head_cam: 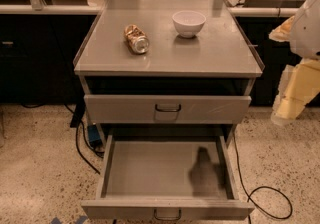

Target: Place orange can into middle drawer

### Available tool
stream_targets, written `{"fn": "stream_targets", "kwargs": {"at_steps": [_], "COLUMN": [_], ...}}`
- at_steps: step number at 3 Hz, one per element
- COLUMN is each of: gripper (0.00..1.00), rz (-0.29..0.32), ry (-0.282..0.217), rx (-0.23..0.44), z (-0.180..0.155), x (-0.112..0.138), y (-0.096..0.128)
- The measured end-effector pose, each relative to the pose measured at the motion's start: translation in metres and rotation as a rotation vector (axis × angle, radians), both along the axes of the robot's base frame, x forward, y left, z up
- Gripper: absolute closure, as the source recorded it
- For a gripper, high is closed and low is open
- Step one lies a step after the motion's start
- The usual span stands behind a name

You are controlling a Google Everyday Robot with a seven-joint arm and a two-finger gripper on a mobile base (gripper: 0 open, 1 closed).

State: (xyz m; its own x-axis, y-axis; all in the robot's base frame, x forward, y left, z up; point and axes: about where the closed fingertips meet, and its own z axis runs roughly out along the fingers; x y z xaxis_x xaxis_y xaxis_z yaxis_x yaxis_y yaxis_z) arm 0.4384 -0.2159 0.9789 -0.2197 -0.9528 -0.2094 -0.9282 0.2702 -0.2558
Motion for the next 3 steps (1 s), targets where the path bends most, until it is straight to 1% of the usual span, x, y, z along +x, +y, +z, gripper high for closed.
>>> {"fn": "stream_targets", "kwargs": {"at_steps": [1,2,3], "gripper": [0.00,0.00,0.00], "rz": [0.000,0.069,0.177], "ry": [0.000,-0.028,-0.085], "rx": [0.000,0.005,0.023], "z": [0.000,0.002,0.002], "x": [0.000,0.026,0.089], "y": [0.000,0.016,0.042]}}
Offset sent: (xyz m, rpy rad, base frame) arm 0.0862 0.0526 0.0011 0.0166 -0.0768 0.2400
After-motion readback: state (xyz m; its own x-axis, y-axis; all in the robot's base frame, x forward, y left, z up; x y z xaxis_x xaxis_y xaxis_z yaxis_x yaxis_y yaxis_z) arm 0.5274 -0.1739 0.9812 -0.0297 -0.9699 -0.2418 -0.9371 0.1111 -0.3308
